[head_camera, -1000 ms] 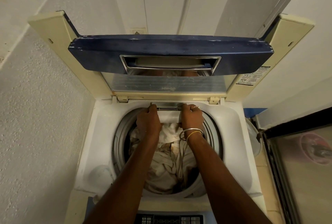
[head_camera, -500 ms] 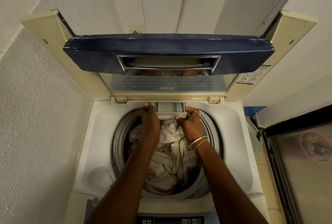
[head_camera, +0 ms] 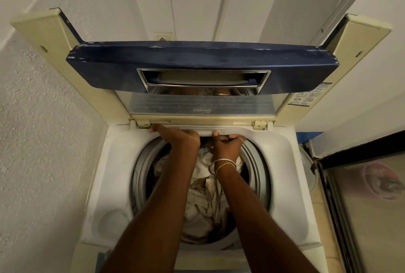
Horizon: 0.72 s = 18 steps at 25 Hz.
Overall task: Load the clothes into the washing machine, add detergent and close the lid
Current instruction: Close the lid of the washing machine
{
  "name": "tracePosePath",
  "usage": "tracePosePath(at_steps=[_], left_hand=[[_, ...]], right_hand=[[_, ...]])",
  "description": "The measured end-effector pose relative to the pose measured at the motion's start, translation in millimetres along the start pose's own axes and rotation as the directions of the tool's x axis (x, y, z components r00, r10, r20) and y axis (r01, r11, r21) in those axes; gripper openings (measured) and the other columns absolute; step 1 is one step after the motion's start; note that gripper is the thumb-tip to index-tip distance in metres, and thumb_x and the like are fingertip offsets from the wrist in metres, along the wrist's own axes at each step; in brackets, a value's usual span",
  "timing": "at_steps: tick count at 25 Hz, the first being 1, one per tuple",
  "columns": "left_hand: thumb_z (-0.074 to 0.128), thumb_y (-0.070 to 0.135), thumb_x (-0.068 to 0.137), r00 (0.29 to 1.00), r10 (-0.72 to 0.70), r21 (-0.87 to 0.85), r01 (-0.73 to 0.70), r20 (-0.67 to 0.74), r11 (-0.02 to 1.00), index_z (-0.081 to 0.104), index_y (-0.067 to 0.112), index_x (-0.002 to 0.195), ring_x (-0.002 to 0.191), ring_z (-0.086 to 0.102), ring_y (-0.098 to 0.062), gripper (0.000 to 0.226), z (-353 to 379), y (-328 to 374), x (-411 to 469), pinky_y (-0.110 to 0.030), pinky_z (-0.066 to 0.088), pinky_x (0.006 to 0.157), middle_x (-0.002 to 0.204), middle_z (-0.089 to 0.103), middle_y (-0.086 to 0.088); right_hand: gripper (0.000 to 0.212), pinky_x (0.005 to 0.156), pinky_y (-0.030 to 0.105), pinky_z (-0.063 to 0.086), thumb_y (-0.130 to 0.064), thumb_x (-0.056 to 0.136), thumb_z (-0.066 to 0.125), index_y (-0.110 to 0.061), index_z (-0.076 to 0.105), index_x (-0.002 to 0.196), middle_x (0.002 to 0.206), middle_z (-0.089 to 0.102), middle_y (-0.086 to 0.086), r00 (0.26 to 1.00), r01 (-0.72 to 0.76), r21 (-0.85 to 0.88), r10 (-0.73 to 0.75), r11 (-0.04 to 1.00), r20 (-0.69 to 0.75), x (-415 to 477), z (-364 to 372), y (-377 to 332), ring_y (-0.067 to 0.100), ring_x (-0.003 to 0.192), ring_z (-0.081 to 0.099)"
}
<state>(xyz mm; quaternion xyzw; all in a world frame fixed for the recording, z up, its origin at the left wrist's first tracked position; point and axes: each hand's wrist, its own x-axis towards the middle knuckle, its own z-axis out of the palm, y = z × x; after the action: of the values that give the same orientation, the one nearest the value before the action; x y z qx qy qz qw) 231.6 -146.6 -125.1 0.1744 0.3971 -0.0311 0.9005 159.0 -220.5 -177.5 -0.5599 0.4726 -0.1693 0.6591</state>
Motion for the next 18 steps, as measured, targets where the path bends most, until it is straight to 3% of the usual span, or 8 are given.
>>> tracePosePath(at_steps=[5,8,10,12,13,14,16,18], left_hand=[[0.04,0.068,0.096,0.997,0.016,0.075,-0.022,0.08,0.997,0.039,0.026,0.149,0.133,0.05,-0.033,0.068,-10,3,-10,-0.05,0.03,0.12,0.148,0.05,-0.009],[0.036,0.064,0.098,0.998,-0.008,0.322,-0.014,0.066,0.947,0.037,0.023,0.15,0.136,0.048,-0.032,0.066,-24,2,-22,-0.049,0.033,0.118,0.149,0.048,-0.01],[0.042,0.058,0.099,1.0,-0.01,0.599,0.013,-0.008,0.801,0.046,0.018,0.143,0.125,0.056,-0.03,0.059,-38,7,-32,-0.045,0.044,0.108,0.14,0.056,-0.012],[0.047,0.048,0.1,0.998,0.062,0.878,-0.033,0.003,0.477,0.058,0.012,0.129,0.112,0.063,-0.028,0.048,-48,16,-44,-0.04,0.05,0.099,0.129,0.064,-0.015],[0.047,0.043,0.102,0.992,0.108,0.958,-0.096,0.069,0.27,0.06,0.011,0.126,0.111,0.063,-0.028,0.042,-50,19,-53,-0.039,0.049,0.097,0.127,0.064,-0.017],[0.048,0.04,0.102,0.976,0.164,0.979,-0.161,0.14,0.125,0.063,0.012,0.122,0.109,0.064,-0.029,0.037,-52,22,-59,-0.039,0.049,0.095,0.123,0.066,-0.016],[0.054,0.035,0.1,0.918,0.248,0.922,-0.355,0.311,0.157,0.067,0.018,0.101,0.096,0.068,-0.028,0.022,-49,30,-84,-0.037,0.054,0.08,0.099,0.071,-0.008],[0.059,0.015,0.095,0.833,0.27,0.845,-0.524,0.483,0.105,0.066,0.022,0.101,0.094,0.069,-0.021,0.011,-40,40,-102,-0.033,0.057,0.077,0.094,0.07,0.003]], right_hand=[[0.04,0.058,0.043,0.059,-0.039,0.08,0.079,-0.009,0.055,0.091,0.069,0.067,0.012,0.997,-0.041,-0.074,0.045,0.996,0.055,-9,-11,-1,0.025,0.054,0.064],[0.039,0.051,0.039,0.055,-0.042,0.082,0.077,-0.007,0.061,0.077,0.061,0.065,0.014,0.994,0.006,-0.119,0.007,0.993,0.111,-26,-15,-8,0.021,0.047,0.059],[0.035,0.055,0.043,0.056,-0.041,0.086,0.073,-0.01,0.065,0.07,0.061,0.067,0.014,0.988,0.074,-0.176,-0.048,0.982,0.146,-39,-16,-13,0.02,0.049,0.06],[0.026,0.064,0.049,0.059,-0.035,0.088,0.069,-0.019,0.066,0.068,0.066,0.069,0.01,0.975,0.174,-0.23,-0.134,0.958,0.179,-52,-15,-25,0.023,0.059,0.067],[0.016,0.069,0.05,0.059,-0.027,0.087,0.067,-0.023,0.067,0.071,0.07,0.071,0.007,0.963,0.221,-0.251,-0.171,0.942,0.208,-58,-14,-33,0.023,0.067,0.069],[0.014,0.076,0.049,0.059,-0.014,0.085,0.063,-0.026,0.069,0.079,0.078,0.073,0.005,0.947,0.264,-0.254,-0.2,0.93,0.251,-64,-13,-42,0.021,0.076,0.071],[0.039,0.088,0.042,0.058,0.008,0.083,0.055,-0.019,0.069,0.107,0.099,0.073,0.003,0.91,0.336,-0.249,-0.245,0.908,0.334,-79,-13,-64,0.015,0.094,0.069],[0.044,0.09,0.037,0.058,0.008,0.084,0.057,-0.014,0.063,0.122,0.108,0.071,0.002,0.871,0.422,-0.231,-0.322,0.877,0.371,-93,-17,-85,0.011,0.102,0.066]])
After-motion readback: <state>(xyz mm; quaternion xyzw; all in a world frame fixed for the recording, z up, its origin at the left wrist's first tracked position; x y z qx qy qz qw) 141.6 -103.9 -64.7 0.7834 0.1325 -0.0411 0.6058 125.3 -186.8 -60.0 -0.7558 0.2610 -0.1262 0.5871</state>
